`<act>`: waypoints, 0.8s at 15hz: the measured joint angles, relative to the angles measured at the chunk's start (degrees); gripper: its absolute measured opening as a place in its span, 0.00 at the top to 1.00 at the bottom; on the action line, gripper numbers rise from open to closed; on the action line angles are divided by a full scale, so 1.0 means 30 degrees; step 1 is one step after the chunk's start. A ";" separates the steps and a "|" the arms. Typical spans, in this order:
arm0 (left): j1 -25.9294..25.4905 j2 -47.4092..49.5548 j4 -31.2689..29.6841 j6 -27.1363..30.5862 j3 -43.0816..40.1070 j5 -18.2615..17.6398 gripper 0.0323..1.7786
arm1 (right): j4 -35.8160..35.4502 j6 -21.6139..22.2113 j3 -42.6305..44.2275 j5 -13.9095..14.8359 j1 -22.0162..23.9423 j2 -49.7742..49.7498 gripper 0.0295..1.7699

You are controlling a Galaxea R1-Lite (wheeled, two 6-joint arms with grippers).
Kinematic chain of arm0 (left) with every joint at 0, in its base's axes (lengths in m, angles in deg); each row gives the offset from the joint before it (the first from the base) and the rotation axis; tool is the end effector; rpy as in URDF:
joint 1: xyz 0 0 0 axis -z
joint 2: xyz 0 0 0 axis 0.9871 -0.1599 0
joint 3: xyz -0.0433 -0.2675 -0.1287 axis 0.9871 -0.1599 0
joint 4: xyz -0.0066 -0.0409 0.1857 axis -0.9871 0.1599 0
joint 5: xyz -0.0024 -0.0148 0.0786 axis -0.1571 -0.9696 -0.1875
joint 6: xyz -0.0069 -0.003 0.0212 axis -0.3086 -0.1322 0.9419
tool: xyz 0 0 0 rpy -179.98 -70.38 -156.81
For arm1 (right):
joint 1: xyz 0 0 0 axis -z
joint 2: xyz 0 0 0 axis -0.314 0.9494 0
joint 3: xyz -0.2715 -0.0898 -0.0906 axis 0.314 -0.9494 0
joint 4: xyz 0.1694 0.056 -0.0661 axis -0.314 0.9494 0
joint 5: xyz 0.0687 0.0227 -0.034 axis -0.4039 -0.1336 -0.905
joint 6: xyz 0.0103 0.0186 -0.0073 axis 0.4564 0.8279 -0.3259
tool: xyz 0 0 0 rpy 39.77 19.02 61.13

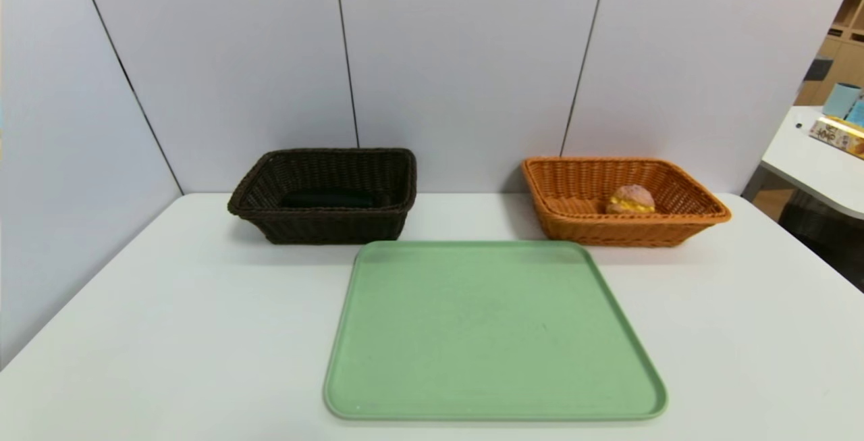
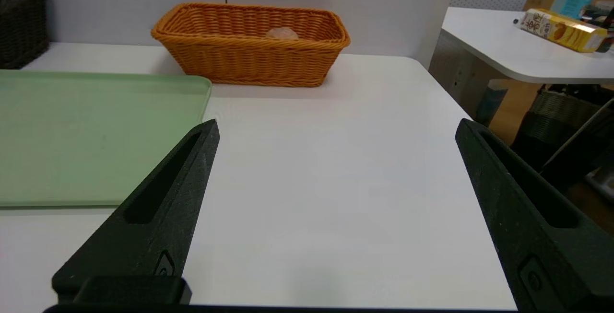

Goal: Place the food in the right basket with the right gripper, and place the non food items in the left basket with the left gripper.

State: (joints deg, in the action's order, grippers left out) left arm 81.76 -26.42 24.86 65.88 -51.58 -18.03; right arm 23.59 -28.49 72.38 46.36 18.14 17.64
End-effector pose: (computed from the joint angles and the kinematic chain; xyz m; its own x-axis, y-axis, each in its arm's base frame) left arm -0.0245 -0.0003 0.0808 0.9984 -0.0440 -0.0357 0.0495 0.9842 0.1702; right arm -0.0413 -0.0027 0.1185 0.9887 -0.1081 0.1035 0.1170 0.9895 -0.0844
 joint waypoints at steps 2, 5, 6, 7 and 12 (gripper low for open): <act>0.0000 0.0228 -0.0707 -0.0073 -0.0443 -0.0260 0.05 | -0.1459 -0.0053 -0.1463 0.0248 0.0000 -0.0024 0.04; 0.0000 0.0329 -0.0809 -0.0118 -0.0626 -0.0398 0.05 | -0.2491 -0.0028 -0.2767 0.0772 0.0000 -0.0033 0.04; 0.0000 0.0337 -0.0817 -0.0130 -0.0642 -0.0378 0.05 | -0.2219 -0.0057 -0.2877 0.0569 0.0000 -0.0033 0.04; 0.0000 0.0345 -0.0809 -0.0195 -0.0654 -0.0349 0.05 | -0.2068 -0.0073 -0.2905 0.0305 0.0000 -0.0033 0.04; 0.0000 0.0354 -0.0841 -0.1142 -0.0719 -0.0215 0.05 | -0.1512 -0.0167 -0.2966 -0.1390 0.0000 -0.0033 0.04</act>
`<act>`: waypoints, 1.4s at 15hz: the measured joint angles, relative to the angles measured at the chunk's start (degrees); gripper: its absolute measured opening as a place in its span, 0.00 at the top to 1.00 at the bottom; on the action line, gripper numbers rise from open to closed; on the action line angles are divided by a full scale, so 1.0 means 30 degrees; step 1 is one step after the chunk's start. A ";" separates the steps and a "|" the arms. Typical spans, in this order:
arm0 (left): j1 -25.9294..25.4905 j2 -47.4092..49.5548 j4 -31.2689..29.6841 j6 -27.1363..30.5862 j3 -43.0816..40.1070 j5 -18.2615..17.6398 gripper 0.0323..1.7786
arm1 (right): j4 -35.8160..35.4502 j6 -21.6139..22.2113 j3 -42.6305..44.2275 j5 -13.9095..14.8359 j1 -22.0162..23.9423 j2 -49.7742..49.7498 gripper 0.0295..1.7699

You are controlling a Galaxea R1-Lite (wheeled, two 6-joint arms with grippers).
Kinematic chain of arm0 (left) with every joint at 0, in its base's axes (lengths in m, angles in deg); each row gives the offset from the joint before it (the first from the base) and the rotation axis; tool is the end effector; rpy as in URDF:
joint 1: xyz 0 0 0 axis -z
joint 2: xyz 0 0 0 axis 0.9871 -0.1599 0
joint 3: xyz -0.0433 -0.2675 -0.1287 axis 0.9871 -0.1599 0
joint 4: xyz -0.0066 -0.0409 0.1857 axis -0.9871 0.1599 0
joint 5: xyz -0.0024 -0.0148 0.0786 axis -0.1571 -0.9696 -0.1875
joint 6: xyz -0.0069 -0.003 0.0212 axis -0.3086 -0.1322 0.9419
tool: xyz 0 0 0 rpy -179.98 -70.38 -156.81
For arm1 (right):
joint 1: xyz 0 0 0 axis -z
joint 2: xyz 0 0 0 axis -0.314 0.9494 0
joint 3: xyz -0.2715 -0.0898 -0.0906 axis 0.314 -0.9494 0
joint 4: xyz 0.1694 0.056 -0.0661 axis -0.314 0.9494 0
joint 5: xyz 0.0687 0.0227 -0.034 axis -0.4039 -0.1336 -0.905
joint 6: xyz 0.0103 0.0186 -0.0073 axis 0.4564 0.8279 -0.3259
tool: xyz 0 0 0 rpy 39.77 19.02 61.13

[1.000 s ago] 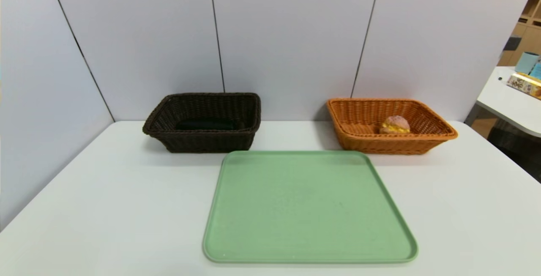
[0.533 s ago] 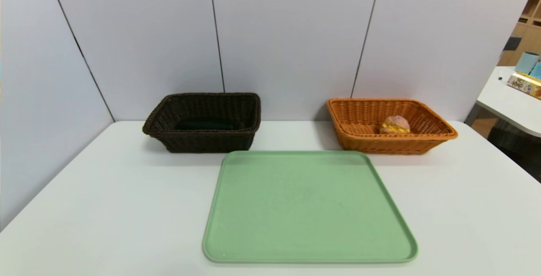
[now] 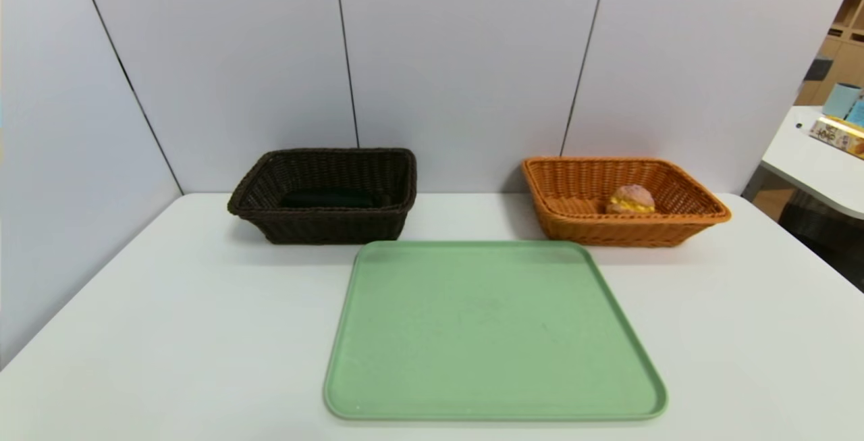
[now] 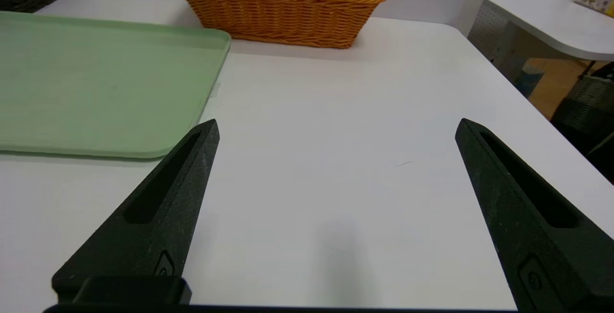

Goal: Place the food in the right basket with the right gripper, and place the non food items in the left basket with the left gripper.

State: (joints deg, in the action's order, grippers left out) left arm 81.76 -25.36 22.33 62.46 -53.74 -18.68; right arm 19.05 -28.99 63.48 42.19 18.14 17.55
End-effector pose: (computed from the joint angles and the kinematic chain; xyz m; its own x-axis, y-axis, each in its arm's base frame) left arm -0.0230 -0.0006 0.0745 0.9984 -0.0553 -0.0108 0.0562 0.9921 0.1117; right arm -0.0260 -0.0010 0.0852 0.9989 -0.0355 0.0297 0.0384 0.9938 -0.1039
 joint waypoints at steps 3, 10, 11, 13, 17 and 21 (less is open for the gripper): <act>0.0000 0.0008 -0.0203 -0.0317 -0.0024 0.0004 0.05 | -0.0106 0.0195 -0.0305 -0.0699 0.0000 0.0000 0.04; 0.0000 0.0008 -0.0215 -0.0358 -0.0024 0.0012 0.05 | -0.0236 0.0784 -0.0675 -0.1081 0.0000 0.0000 0.04; 0.0000 0.0008 -0.0215 -0.0345 -0.0024 0.0012 0.05 | -0.0276 0.1085 -0.0675 -0.0996 0.0000 0.0000 0.04; 0.0000 0.0008 -0.0215 -0.0345 -0.0024 0.0004 0.05 | -0.0276 0.1812 -0.0703 -0.0857 0.0000 0.0000 0.04; 0.0000 0.0008 -0.1154 -0.0321 -0.0024 0.0057 0.05 | -0.0276 0.1979 -0.0703 -0.0756 0.0000 0.0000 0.04; 0.0000 0.0008 -0.1654 -0.0394 -0.0024 0.0106 0.05 | -0.0284 0.1995 -0.0703 -0.0756 0.0000 0.0000 0.04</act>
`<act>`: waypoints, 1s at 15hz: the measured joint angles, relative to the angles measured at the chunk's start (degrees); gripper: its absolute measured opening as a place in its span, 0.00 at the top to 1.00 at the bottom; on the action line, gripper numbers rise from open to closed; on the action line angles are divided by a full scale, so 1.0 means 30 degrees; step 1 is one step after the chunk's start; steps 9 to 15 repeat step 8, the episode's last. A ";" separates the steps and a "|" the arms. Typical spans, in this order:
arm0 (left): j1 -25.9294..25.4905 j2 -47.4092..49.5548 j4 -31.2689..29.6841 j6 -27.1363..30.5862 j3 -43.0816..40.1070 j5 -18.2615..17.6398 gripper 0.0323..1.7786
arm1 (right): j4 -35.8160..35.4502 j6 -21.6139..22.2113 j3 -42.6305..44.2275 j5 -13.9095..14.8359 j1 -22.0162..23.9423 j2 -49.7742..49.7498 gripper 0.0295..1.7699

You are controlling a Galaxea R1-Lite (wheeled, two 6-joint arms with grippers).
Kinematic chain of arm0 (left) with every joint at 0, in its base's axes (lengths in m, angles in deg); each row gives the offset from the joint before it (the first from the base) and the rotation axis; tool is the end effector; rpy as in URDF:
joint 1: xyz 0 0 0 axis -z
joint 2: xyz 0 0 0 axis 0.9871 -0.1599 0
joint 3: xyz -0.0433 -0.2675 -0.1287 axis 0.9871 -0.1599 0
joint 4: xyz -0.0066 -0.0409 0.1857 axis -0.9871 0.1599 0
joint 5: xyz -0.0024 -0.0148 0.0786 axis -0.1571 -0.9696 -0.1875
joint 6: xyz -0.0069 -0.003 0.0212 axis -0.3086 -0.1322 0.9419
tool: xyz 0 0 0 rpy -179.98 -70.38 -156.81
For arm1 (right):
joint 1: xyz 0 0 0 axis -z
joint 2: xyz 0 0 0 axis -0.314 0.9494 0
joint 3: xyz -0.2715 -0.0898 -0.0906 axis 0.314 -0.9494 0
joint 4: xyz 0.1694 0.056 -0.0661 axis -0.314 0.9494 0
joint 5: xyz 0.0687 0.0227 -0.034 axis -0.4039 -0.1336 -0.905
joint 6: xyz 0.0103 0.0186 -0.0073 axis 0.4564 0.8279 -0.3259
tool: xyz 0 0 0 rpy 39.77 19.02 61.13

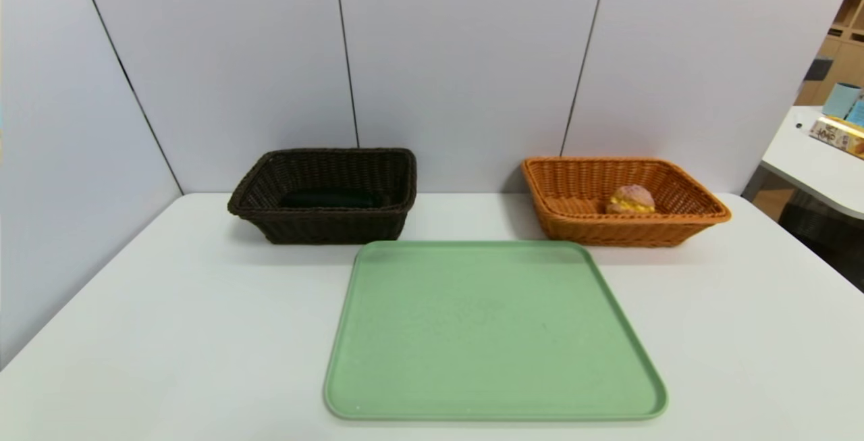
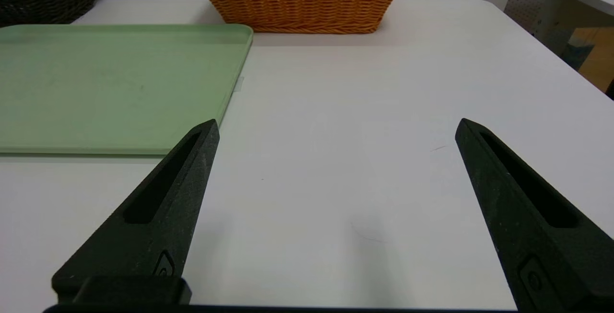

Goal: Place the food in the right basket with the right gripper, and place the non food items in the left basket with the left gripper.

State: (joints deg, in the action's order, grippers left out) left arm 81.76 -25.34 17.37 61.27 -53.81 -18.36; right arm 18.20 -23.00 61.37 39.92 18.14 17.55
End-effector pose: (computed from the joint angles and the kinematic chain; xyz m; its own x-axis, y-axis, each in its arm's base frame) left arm -0.0232 -0.0005 0.0830 0.9960 -0.0497 0.0748 0.0426 0.9947 0.0937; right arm -0.0231 -0.0001 0.0765 1.0000 0.0041 0.0078 -0.0041 1.0000 -0.0007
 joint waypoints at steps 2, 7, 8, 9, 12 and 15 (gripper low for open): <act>0.0000 0.0000 0.0106 -0.0207 0.0000 0.0146 0.05 | 0.0000 -0.0008 0.0000 0.0000 0.0000 0.0000 0.04; 0.0000 0.0000 0.0102 -0.0670 0.0000 0.0183 0.05 | 0.0012 0.0150 0.0037 0.0419 0.0000 0.0000 0.04; 0.0000 0.0000 0.0093 -0.0679 0.0000 0.0191 0.05 | 0.0012 0.0142 0.0028 0.0419 0.0000 0.0000 0.04; 0.0000 0.0000 0.0093 -0.0679 0.0000 0.0191 0.05 | 0.0012 0.0142 0.0028 0.0419 0.0000 0.0000 0.04; 0.0000 0.0000 0.0093 -0.0679 0.0000 0.0191 0.05 | 0.0012 0.0142 0.0028 0.0419 0.0000 0.0000 0.04; 0.0000 0.0000 0.0093 -0.0679 0.0000 0.0191 0.05 | 0.0012 0.0142 0.0028 0.0419 0.0000 0.0000 0.04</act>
